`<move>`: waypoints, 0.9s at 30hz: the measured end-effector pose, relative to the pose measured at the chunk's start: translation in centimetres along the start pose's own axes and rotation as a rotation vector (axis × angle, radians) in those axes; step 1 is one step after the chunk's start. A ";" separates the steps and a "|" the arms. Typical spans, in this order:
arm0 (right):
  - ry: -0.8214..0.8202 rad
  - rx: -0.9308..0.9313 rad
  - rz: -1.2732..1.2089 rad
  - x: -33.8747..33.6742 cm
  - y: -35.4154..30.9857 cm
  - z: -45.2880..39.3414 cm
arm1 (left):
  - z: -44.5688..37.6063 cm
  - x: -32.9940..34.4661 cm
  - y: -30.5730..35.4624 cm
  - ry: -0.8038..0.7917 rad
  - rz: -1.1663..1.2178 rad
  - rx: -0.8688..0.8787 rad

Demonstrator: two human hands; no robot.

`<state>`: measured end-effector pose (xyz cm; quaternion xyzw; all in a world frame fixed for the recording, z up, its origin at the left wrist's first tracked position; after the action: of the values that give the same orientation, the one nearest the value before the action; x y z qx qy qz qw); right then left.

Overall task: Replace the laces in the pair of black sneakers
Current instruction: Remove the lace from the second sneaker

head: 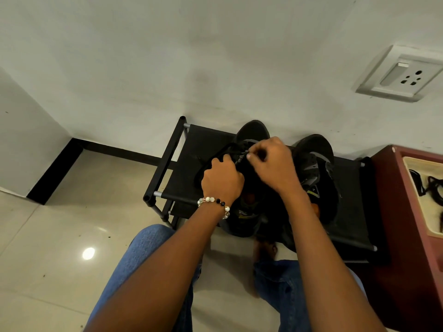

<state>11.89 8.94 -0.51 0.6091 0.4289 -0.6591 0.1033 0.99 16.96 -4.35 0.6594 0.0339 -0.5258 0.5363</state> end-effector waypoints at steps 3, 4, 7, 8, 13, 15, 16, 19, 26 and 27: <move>-0.028 -0.099 0.365 1.2 -0.9 0.4 | 0.0 -0.1 0.2 0.016 -0.004 0.016; 0.018 -0.091 0.356 0.8 -1.1 0.5 | 0.0 -0.1 0.3 0.018 -0.009 0.021; 0.111 -0.005 0.227 0.0 -0.7 0.6 | 0.1 -0.1 0.5 0.022 -0.033 0.020; 0.125 0.037 0.146 0.0 -0.2 0.6 | 0.2 -0.2 0.6 0.026 -0.041 0.019; 0.334 0.352 -0.802 -2.7 3.4 1.3 | 0.2 -0.2 0.5 0.027 -0.052 0.011; 0.361 0.428 -1.373 -3.1 4.6 1.6 | 0.2 -0.1 0.6 0.027 -0.061 0.016; 0.347 0.412 -1.557 -3.3 4.7 1.5 | 0.3 0.0 0.7 0.030 -0.067 0.019; 0.291 0.337 -1.503 -3.5 4.5 1.3 | 0.3 -0.1 0.6 0.038 -0.064 0.018; 0.003 -0.075 0.205 0.2 -0.3 0.1 | 0.1 -0.1 0.7 0.043 -0.064 0.034; -0.018 -0.087 0.302 0.8 -0.7 0.3 | 0.1 -0.1 0.7 0.045 -0.069 0.037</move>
<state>11.06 9.45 -0.94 0.6556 0.3594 -0.6225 0.2314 1.29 16.67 -3.80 0.6795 0.0588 -0.5294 0.5046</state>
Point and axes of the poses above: each hand's wrist, its own z-axis away from the middle knuckle, its own x-axis out of the palm, y = z × x, the point moved 10 cm from there along -z, towards the middle knuckle, and after that the axes turned 15 degrees about z, right-handed, at the moved point
